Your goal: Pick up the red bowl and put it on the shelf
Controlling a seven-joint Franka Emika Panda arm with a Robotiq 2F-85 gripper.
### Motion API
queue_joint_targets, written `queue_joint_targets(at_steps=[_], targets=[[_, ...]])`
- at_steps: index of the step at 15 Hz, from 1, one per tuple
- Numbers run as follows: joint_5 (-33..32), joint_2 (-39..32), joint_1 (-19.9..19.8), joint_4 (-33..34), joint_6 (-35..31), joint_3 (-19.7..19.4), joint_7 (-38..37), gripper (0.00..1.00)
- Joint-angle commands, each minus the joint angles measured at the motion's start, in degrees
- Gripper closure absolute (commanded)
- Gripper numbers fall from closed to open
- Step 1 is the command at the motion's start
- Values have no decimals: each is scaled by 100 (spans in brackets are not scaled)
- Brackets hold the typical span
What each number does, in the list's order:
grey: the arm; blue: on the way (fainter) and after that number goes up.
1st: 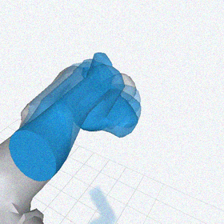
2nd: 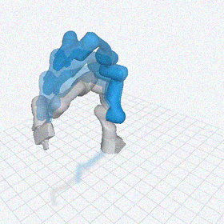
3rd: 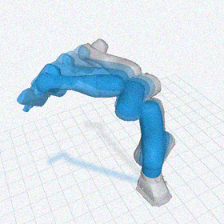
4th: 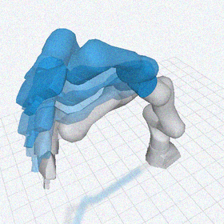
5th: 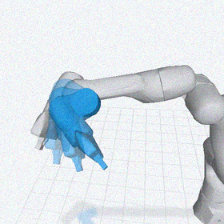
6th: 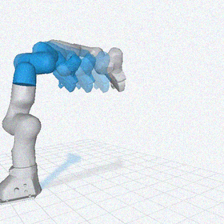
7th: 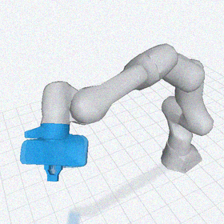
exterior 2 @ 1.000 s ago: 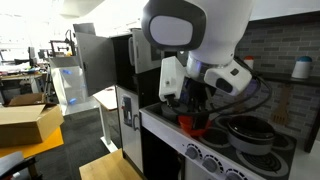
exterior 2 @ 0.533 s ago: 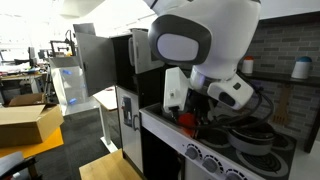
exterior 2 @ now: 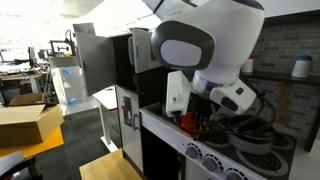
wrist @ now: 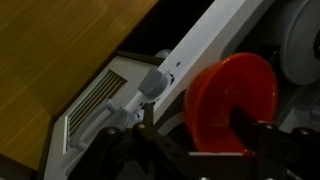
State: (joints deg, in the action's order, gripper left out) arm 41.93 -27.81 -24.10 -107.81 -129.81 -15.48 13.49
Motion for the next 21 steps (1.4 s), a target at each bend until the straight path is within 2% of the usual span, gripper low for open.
queue_joint_targets(at_steps=[1, 8, 15, 21], targets=[[23, -16, -169, 53, -158, 167, 23, 51], [49, 36, -206, -13, -291, 178, 42, 99], [87, 189, -246, -131, -376, 164, 20, 98], [-375, 1197, -311, -551, 159, -186, -187, 98]])
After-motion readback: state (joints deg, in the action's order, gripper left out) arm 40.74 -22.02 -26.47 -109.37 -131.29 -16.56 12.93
